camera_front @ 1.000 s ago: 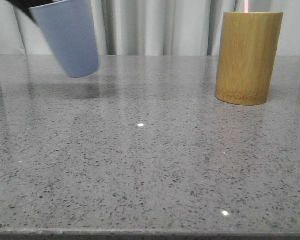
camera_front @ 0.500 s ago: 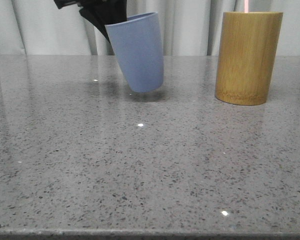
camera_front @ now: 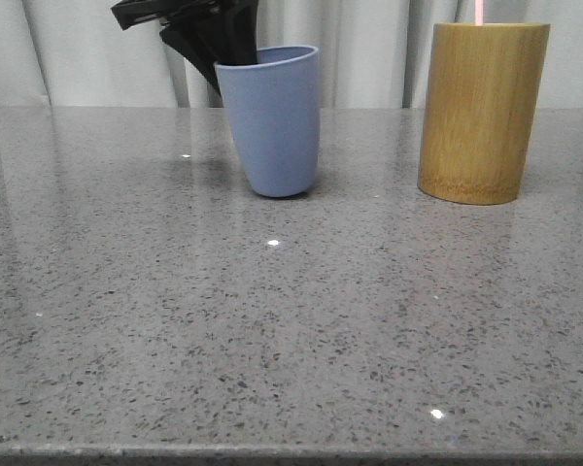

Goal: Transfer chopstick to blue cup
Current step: 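Carry the blue cup toward the bamboo cup and set it down, then release the blue cup and raise the left gripper away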

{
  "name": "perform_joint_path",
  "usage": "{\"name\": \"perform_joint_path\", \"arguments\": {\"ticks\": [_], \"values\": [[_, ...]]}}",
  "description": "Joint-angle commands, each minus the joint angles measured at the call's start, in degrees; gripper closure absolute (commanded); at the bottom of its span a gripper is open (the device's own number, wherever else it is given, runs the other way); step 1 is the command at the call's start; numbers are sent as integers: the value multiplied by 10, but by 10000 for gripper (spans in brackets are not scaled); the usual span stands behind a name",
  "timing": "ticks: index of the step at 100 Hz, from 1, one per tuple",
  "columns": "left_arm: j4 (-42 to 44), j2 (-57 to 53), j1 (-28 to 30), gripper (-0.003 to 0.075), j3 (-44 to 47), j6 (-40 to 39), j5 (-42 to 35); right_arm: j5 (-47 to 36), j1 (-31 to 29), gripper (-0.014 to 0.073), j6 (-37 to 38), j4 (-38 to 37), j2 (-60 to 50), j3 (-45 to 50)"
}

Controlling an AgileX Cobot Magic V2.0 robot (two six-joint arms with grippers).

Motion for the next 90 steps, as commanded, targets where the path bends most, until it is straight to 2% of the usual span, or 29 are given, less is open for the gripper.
{"name": "perform_joint_path", "arguments": {"ticks": [1, 9, 53, 76, 90], "values": [[-15, -30, -5, 462, -19, -7, -19, -35, -2, 204, -2, 0, 2, -21], [-15, -30, -5, 409, -19, -7, -19, -35, -2, 204, -2, 0, 2, -21], [-6, -51, -5, 407, -42, -29, -23, -35, -2, 204, -2, 0, 2, -21], [64, -116, -5, 407, -42, -59, -54, -35, -2, 204, -2, 0, 2, -21], [147, -163, -5, 408, -36, -92, -46, -35, -2, 204, -2, 0, 2, -21]]}}
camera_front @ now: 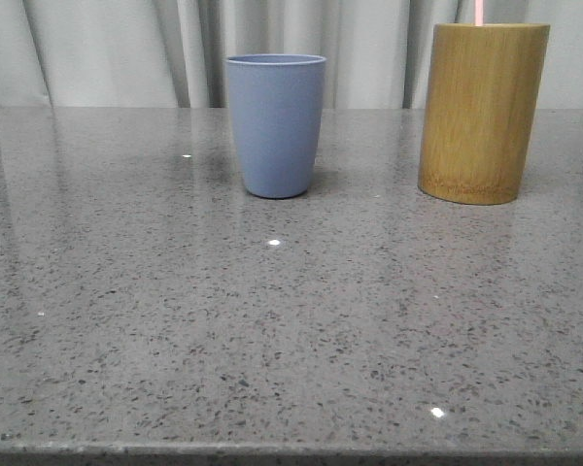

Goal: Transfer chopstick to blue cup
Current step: 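Release the blue cup and raise the left gripper away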

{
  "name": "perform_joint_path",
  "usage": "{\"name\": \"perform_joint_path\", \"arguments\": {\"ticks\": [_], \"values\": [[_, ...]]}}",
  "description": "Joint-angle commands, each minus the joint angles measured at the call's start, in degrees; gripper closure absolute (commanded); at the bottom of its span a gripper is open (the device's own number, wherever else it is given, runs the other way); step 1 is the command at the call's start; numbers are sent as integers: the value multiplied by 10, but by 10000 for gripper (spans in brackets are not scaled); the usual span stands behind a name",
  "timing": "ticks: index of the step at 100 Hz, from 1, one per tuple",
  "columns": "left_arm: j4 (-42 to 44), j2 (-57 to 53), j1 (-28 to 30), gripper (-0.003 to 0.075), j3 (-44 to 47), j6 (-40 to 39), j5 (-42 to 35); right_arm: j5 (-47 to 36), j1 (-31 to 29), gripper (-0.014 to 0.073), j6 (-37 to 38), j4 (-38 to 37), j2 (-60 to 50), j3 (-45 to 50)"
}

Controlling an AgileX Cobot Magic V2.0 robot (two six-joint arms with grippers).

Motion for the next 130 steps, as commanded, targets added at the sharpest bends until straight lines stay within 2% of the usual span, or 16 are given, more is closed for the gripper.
{"name": "perform_joint_path", "arguments": {"ticks": [1, 10, 38, 53, 76, 102, 130], "values": [[55, -59, -5, 408, -15, -26, -21, -35, -2, 204, -2, 0, 2, -21], [96, -92, -5, 408, 6, -37, -18, -35, -2, 204, -2, 0, 2, -21], [109, -211, -1, 408, 149, -37, -62, -34, -2, 204, -2, 0, 2, -21], [88, -292, 32, 408, 257, -37, -120, -33, -2, 204, -2, 0, 2, -21], [68, -416, 91, 408, 400, -18, -139, -26, -2, 204, -2, 0, 2, -21], [67, -556, 92, 408, 537, -48, -184, -16, -2, 204, -2, 0, 2, -21], [69, -662, 92, 408, 623, -53, -195, -19, 0, 204, -2, 8, 2, -21]]}}
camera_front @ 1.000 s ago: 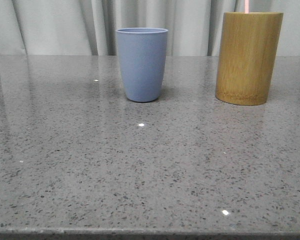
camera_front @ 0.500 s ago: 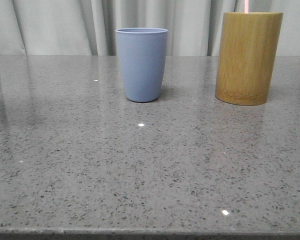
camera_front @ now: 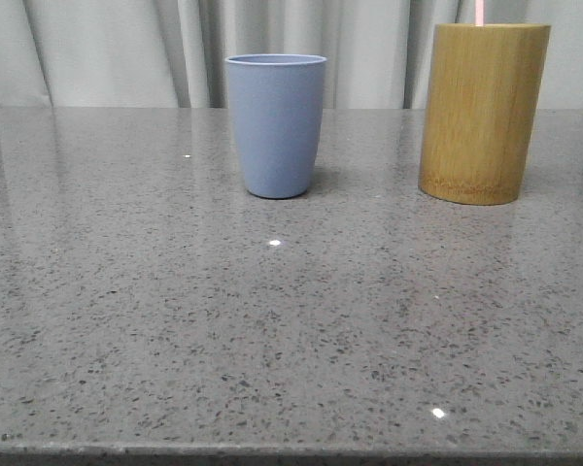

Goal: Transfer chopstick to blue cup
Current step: 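Release the blue cup and raise the left gripper away, then pull the pink stick up out of the bamboo cup with the right gripper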

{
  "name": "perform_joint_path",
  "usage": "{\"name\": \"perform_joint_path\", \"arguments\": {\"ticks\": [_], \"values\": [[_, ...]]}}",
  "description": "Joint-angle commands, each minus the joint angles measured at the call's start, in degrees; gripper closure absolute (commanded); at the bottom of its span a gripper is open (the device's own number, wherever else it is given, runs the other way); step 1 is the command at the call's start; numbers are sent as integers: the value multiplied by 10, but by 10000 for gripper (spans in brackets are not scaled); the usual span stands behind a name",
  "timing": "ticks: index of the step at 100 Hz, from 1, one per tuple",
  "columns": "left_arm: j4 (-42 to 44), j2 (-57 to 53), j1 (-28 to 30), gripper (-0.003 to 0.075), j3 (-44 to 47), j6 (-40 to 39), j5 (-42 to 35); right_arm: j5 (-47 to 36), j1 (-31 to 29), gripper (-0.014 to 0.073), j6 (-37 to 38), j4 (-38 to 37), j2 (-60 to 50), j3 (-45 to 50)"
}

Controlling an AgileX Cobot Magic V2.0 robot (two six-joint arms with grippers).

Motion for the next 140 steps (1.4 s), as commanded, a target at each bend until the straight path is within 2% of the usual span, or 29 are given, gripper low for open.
{"name": "perform_joint_path", "arguments": {"ticks": [1, 32, 63, 85, 110, 140], "values": [[0, -21, 1, 408, 1, -8, -44, -37, 0, 204, -2, 5, 2, -22], [0, -39, 1, 408, 9, -4, -34, -32, 4, 201, -6, 34, 68, -119], [0, -39, 1, 408, 9, -4, -37, -32, 75, 186, -6, 45, 198, -264], [0, -39, 1, 408, 9, -4, -34, -32, 104, 186, -6, 48, 294, -345], [0, -39, 1, 408, 9, -4, -34, -36, 118, 186, -6, 48, 372, -392], [11, -39, 1, 408, 9, -4, -34, -86, 118, 186, -6, 49, 417, -404]]}}
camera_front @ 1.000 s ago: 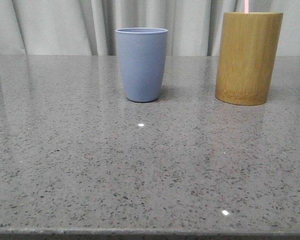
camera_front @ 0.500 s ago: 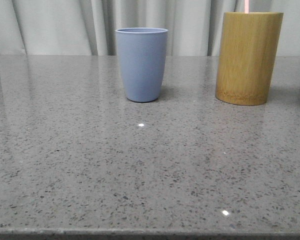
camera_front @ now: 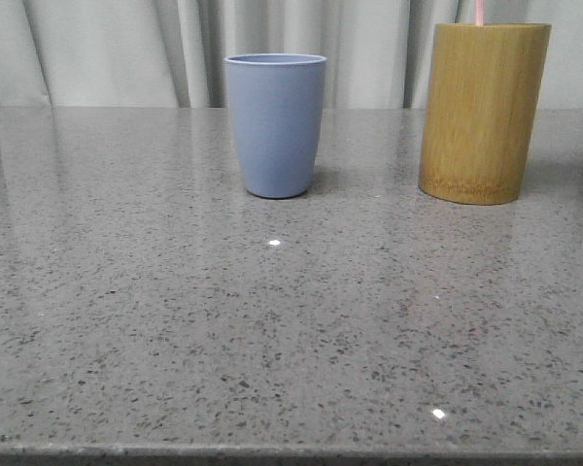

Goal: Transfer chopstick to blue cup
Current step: 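Pull the pink stick up out of the bamboo cup with the right gripper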

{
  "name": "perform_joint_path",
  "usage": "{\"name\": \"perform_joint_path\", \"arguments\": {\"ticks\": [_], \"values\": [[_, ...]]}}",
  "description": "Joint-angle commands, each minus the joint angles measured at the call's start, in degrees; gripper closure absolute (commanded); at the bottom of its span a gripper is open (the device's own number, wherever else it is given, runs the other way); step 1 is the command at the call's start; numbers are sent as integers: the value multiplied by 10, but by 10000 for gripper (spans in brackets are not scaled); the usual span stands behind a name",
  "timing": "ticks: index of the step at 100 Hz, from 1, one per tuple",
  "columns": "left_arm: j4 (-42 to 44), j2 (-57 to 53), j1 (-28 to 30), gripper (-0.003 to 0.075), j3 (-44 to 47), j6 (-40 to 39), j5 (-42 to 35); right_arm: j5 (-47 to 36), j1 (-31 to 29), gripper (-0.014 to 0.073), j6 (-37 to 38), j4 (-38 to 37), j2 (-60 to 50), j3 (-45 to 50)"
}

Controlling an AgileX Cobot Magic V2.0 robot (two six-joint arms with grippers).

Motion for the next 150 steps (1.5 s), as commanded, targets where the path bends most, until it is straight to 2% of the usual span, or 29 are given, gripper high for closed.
{"name": "perform_joint_path", "arguments": {"ticks": [1, 51, 61, 80, 94, 120, 150], "values": [[8, 1, 0, 408, -14, -3, -36, -60, 1, 186, -6, 4, -9, -22], [12, 1, 0, 408, -14, -3, -38, -106, 1, 209, -6, 4, 32, -22], [12, 1, 0, 408, -14, -3, -38, -104, 1, 299, -6, 4, 33, -22], [12, 1, 0, 408, -14, -3, -38, -105, 1, 549, -6, 4, 33, -22], [12, 1, 0, 408, -14, -3, -40, -107, 1, 650, -6, 4, 33, -22], [12, 1, 0, 408, -14, -3, -40, -116, 1, 656, -6, 4, 22, -22], [12, 1, 0, 408, -14, -3, -40, -143, 1, 656, -7, 4, -51, -22]]}}
